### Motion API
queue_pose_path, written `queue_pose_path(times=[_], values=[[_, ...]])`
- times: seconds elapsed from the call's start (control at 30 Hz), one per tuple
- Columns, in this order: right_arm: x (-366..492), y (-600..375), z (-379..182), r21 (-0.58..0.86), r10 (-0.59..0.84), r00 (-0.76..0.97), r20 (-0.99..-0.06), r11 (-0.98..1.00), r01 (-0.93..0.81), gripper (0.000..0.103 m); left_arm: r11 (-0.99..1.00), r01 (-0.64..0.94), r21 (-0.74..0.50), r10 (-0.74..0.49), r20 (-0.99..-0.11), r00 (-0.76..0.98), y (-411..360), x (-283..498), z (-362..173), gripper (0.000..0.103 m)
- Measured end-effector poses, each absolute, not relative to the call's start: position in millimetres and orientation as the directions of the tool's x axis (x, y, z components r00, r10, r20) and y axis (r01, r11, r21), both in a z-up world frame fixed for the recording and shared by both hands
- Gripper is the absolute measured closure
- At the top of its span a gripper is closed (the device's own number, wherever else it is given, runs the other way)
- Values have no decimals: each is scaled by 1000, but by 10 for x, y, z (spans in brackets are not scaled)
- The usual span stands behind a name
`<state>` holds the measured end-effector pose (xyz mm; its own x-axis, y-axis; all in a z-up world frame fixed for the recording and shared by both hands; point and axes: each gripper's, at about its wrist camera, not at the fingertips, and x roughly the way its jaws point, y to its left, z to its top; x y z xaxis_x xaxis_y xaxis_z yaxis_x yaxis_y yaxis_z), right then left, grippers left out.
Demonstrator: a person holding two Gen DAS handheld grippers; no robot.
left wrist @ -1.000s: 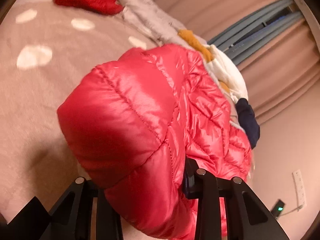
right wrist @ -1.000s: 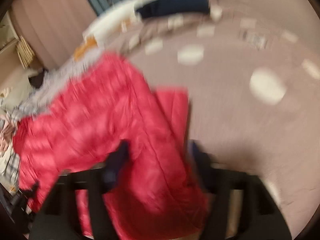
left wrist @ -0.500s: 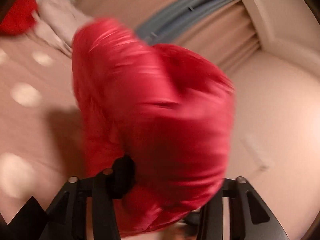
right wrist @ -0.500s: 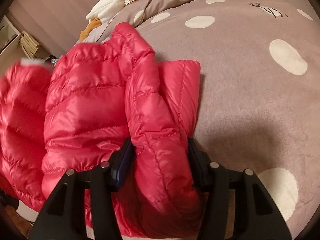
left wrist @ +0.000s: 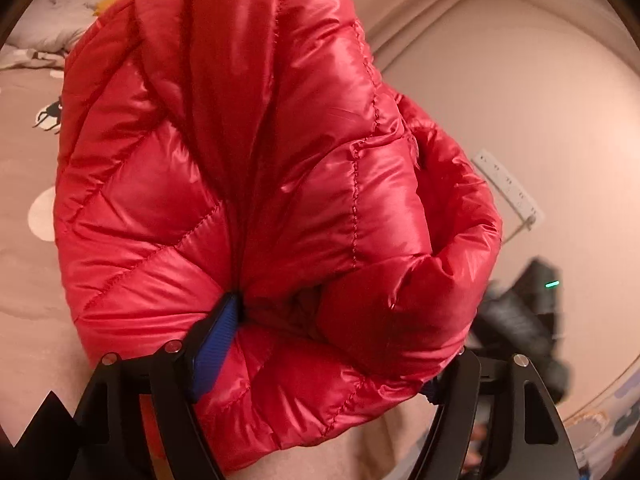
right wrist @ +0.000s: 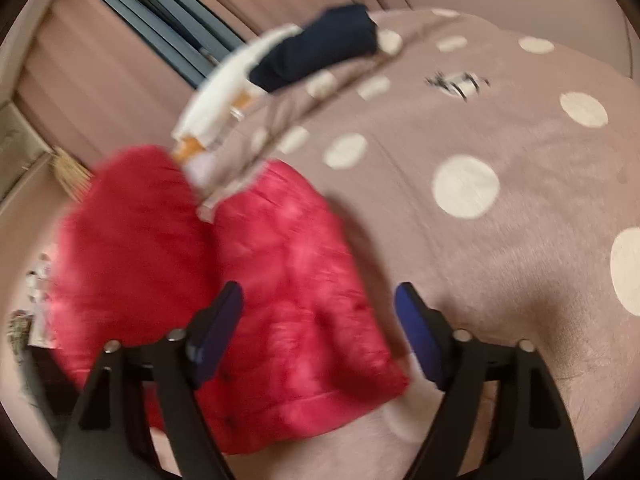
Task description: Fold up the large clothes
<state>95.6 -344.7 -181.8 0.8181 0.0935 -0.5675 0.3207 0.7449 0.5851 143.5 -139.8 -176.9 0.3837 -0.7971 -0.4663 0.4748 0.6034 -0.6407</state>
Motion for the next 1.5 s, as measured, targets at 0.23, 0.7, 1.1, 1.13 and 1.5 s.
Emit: queue_pose_path(times=[0.23,0.7,1.1,1.13,1.5], values=[[955,-3185,-1320,651,279,890,-360,758,26,7,573,490,-657,-820,-466,333,-1512,1497,-1923,29],[1301,-3039,-1706,545,205,799,-565,820,175,53,589,492,-641,-804,-526,277,-1569,1311,-2024,29],[1367,-3287,-2231,343,29,580,-814,829,441,65,649,276,-709,-723,-461,515,-614,1627,-1786,29],[1368,-3318,-2280,357,48,576,-816,825,438,64,736,224,-639,-624,-512,590,-589,1693,-1779,29],[1387,-3332,-2219,261,-40,534,-844,840,475,44,885,51,-464,-368,-628,686,-575,2204,-2047,29]])
